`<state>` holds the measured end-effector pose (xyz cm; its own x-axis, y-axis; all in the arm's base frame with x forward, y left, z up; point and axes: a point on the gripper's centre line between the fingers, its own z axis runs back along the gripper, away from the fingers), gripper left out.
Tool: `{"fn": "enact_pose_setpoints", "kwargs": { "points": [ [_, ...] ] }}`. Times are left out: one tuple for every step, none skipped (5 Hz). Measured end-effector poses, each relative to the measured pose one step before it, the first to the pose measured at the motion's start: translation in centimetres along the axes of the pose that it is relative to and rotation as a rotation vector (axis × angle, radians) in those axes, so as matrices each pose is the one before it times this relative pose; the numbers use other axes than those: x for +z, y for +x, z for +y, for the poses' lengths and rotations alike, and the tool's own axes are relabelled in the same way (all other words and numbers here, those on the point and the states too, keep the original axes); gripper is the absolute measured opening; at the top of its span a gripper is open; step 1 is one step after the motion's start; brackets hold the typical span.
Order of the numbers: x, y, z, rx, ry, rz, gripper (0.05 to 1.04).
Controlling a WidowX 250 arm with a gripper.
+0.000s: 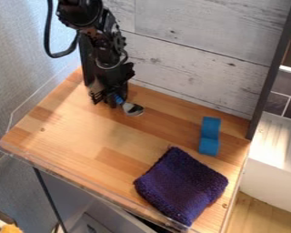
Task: Move blue spoon closer to the wall
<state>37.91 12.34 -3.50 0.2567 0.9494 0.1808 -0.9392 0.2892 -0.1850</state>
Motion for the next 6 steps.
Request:
{"fn": "enact_pose_setpoints", "kwargs": {
  "points": [
    [-0.683,0.068,-0.23,-0.0009,0.0144,0.0121,0.363],
    [-0.113,0.143,-0.121,-0.0023,0.0189,0.0037,0.433],
    [-0.102,-0.126,0.122,-0.0116,0.023,0.022,0.745],
    [-0.045,-0.089,-0.01,-0.0047,-0.0037,0.0033,0.989],
    [0.077,-0.128,0.072,-0.0076,-0.0073,0.0002,1.003],
    [0.277,-0.214,0.236,-0.0043,0.0033,0.0064,1.001]
  ]
}}
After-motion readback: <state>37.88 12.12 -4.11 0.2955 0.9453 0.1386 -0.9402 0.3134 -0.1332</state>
